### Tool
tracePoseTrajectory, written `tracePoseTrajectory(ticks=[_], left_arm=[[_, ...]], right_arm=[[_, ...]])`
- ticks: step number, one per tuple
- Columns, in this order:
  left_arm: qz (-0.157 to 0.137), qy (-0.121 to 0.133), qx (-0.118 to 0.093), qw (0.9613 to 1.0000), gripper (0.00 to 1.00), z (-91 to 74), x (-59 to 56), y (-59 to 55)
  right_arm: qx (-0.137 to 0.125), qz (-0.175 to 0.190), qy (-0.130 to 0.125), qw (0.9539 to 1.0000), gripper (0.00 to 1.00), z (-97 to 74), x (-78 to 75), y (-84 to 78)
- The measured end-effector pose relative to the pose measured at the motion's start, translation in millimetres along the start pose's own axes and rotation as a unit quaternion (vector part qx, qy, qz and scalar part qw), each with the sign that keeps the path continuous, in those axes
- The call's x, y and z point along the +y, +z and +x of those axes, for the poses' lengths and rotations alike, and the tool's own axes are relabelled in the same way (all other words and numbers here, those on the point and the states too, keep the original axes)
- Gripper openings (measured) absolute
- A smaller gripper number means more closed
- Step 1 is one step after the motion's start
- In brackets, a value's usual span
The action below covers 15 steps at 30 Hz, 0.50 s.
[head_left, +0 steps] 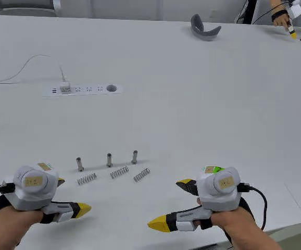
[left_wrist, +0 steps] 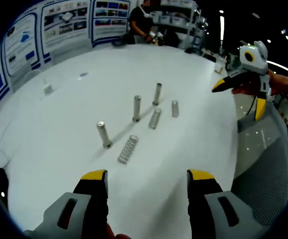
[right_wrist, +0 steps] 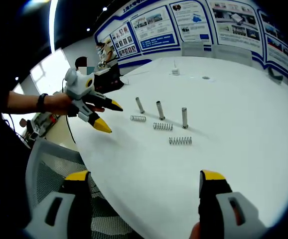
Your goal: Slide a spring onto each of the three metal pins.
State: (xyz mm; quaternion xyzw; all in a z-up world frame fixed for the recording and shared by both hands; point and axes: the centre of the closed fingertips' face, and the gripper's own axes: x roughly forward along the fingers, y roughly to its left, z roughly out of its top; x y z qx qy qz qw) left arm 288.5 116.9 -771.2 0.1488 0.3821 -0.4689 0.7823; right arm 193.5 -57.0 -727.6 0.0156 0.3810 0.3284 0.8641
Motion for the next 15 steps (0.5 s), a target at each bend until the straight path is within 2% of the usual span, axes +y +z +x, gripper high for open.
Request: tracePoseTrajectory(ticks=[7, 10, 15], left_arm=[[-0.017, -0.009, -0.005, 0.9998, 0.58, 14.1, 1.4, 5.1], [-0.019, -0.006, -0.004, 0.9998, 0.54, 21.1, 4.3, 5.0], [-0.026, 0.005, -0.006, 0.9996, 0.47, 27.6, 10.5, 6.6]], right_arm=[[-0.007, 0.004, -0.004, 1.0, 0.91, 0.0, -1.5, 0.6], [-0.011, 0.009, -0.005, 0.9999, 0.9, 0.3, -1.9, -0.5], [-0.004, 0.008, -0.002, 1.0, 0.9, 0.2, 0.4, -6.6]])
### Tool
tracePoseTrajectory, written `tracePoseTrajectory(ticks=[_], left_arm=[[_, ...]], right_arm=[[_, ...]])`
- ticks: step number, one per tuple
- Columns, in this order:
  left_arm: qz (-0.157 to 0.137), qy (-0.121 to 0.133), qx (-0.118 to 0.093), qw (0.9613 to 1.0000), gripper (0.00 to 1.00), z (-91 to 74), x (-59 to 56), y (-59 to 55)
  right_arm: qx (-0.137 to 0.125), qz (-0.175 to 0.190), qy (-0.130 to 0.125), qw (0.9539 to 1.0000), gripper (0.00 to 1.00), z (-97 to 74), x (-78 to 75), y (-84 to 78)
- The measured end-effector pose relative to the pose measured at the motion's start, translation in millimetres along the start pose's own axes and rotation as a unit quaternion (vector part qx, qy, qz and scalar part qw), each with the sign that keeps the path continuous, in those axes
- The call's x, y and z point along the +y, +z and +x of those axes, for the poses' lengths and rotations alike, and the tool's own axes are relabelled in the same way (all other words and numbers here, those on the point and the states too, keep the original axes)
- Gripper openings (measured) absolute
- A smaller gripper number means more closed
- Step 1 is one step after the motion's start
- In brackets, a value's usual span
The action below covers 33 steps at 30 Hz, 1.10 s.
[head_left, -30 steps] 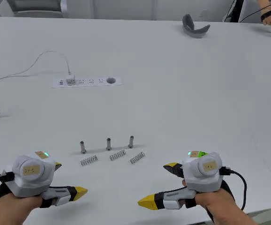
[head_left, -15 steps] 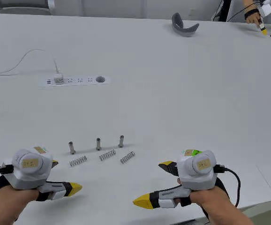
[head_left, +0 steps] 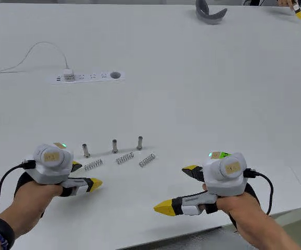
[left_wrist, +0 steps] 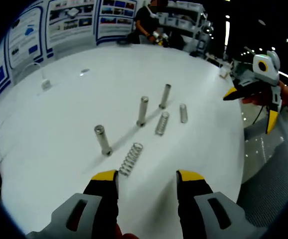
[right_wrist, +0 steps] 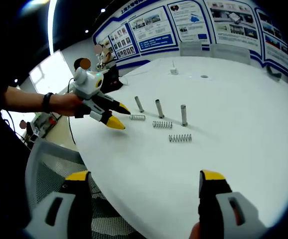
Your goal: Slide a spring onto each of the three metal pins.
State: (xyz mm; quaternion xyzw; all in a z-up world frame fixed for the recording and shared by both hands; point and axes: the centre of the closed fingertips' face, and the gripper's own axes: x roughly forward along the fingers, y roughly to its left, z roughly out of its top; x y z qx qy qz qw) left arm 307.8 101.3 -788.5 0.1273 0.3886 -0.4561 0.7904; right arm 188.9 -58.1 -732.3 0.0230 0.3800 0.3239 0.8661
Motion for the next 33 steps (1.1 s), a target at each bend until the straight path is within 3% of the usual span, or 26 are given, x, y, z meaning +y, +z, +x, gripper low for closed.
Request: tracePoseTrajectory(ticks=[9, 16, 20, 23, 25, 33], left_arm=[[-0.022, 0.017, -0.001, 0.9996, 0.37, 14.0, 9.4, -0.6], [-0.008, 0.036, -0.007, 0.9993, 0.23, 17.2, 15.9, 3.8], [0.0, 0.041, -0.007, 0.9991, 0.18, 14.9, 12.8, 5.0], [0.024, 0.047, -0.003, 0.9986, 0.11, 13.0, 10.6, 3.0], [0.001, 0.038, -0.001, 0.9993, 0.11, 12.2, 5.8, 1.7], [-0.003, 0.035, 0.0, 0.9994, 0.11, 7.7, -0.6, -3.9]], right_arm=[[-0.004, 0.007, -0.005, 1.0, 0.9, -4.2, -5.5, -0.1], [-0.001, 0.008, -0.006, 0.9999, 0.9, -4.6, -5.3, -2.2], [-0.003, 0.012, -0.007, 0.9999, 0.9, -4.0, -5.0, -2.3], [-0.003, 0.013, -0.006, 0.9999, 0.9, -3.4, -4.3, -2.1], [-0.002, 0.015, -0.005, 0.9999, 0.9, -2.9, -3.6, -2.4], [-0.002, 0.016, -0.005, 0.9999, 0.9, -3.0, -2.5, -2.4]])
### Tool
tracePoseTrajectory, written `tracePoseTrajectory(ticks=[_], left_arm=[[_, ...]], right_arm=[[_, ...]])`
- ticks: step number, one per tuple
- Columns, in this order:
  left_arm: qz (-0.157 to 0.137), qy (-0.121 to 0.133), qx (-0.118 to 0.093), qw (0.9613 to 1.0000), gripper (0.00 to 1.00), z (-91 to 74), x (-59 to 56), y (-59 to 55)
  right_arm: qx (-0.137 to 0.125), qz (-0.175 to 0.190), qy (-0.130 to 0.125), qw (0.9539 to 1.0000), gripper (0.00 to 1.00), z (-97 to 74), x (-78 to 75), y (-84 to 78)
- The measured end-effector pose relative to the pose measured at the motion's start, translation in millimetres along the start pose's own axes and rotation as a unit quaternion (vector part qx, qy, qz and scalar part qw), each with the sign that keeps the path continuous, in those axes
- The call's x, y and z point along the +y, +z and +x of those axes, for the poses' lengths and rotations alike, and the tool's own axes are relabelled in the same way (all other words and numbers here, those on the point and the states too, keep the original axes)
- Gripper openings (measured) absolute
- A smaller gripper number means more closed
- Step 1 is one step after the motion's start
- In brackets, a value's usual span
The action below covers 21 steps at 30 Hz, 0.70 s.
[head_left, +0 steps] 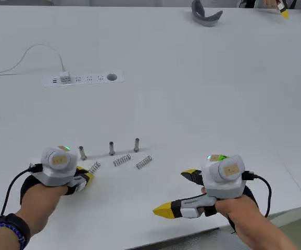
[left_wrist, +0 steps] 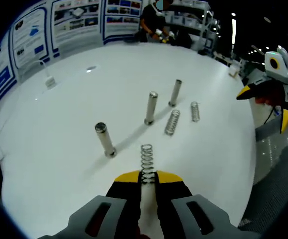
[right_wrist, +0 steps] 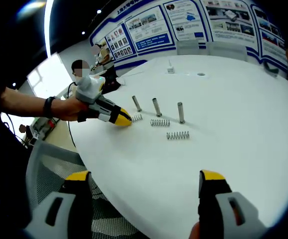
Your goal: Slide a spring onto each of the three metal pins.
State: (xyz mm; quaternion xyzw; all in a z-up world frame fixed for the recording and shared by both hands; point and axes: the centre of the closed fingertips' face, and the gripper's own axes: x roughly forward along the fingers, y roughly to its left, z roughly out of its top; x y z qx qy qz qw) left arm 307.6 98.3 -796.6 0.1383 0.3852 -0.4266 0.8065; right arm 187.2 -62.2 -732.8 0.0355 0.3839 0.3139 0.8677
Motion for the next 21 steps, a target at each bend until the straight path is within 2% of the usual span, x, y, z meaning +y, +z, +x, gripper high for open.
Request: tracePoseTrajectory(ticks=[5, 8, 13, 18, 21], left_arm=[[-0.006, -0.002, -0.009, 0.9999, 0.11, -12.0, -5.4, 2.2], [-0.004, -0.004, -0.013, 0.9999, 0.11, -14.5, -3.4, 1.5], [0.006, -0.006, -0.023, 0.9997, 0.11, -32.0, -5.3, 7.1], [0.013, -0.013, -0.03, 0.9994, 0.11, -42.3, -6.3, 12.8], [0.002, -0.025, -0.039, 0.9989, 0.1, -50.0, -11.0, 18.3]], right_arm=[[-0.001, 0.004, -0.001, 1.0, 0.9, -1.3, -1.3, 0.6], [0.001, 0.002, -0.002, 1.0, 0.9, -2.6, -1.2, 1.0], [-0.003, 0.004, -0.006, 1.0, 0.9, -6.2, -3.5, 3.5], [-0.007, 0.008, -0.006, 0.9999, 0.89, -6.7, -4.0, 3.8], [-0.009, 0.007, -0.006, 0.9999, 0.88, -7.0, -4.1, 4.8]])
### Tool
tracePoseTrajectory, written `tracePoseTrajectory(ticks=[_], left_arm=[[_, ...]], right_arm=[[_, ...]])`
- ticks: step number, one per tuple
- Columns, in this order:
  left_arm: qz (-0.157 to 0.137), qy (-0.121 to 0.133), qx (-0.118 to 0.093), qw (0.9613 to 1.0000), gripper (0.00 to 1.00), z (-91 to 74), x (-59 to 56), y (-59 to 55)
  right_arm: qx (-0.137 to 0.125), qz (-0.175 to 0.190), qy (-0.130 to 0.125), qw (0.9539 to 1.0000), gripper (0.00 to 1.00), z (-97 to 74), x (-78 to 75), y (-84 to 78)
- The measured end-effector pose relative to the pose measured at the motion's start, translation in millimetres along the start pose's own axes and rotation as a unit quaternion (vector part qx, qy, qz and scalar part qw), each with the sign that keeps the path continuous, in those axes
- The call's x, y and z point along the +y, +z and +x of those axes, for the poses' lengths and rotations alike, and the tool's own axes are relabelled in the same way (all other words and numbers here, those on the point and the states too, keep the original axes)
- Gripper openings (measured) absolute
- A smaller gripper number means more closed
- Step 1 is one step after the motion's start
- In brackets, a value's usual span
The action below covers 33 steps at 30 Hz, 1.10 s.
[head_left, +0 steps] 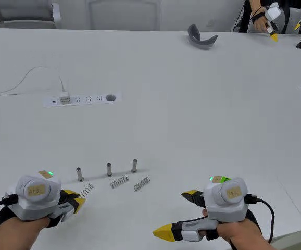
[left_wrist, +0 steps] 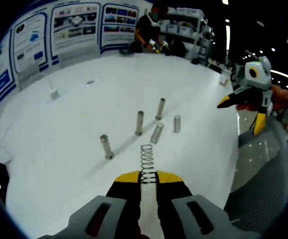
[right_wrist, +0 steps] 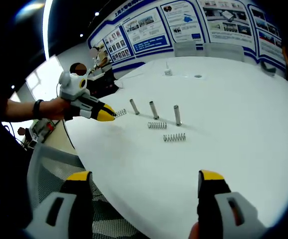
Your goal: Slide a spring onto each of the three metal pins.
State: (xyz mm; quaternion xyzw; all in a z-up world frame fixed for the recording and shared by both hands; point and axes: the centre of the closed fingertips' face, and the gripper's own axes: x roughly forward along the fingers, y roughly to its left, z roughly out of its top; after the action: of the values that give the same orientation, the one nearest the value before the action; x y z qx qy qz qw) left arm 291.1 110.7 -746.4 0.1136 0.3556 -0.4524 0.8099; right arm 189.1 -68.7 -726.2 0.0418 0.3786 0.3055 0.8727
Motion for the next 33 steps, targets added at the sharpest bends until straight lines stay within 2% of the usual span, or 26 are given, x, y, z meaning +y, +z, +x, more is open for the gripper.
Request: tracePoseTrajectory(ticks=[6, 11, 23, 28, 33], left_arm=[[0.018, -0.005, -0.007, 0.9998, 0.1, -14.0, -7.3, 9.3], [0.015, -0.003, -0.017, 0.9997, 0.1, -24.4, -11.9, 15.4], [0.035, -0.011, -0.017, 0.9992, 0.1, -34.2, -25.3, 17.2], [0.047, -0.02, -0.019, 0.9985, 0.1, -33.1, -30.2, 21.7], [0.059, -0.029, -0.031, 0.9973, 0.1, -33.1, -39.8, 36.7]], right_arm=[[-0.003, 0.001, 0.0, 1.0, 0.88, -1.3, 0.3, 1.5], [-0.002, 0.002, 0.001, 1.0, 0.88, -1.7, 0.8, 0.6], [-0.002, -0.002, 0.008, 1.0, 0.88, -0.2, 3.7, 1.3], [-0.022, 0.006, 0.017, 0.9996, 0.86, -2.0, 5.9, 13.4], [-0.056, 0.022, 0.032, 0.9977, 0.81, -4.3, 7.8, 33.8]])
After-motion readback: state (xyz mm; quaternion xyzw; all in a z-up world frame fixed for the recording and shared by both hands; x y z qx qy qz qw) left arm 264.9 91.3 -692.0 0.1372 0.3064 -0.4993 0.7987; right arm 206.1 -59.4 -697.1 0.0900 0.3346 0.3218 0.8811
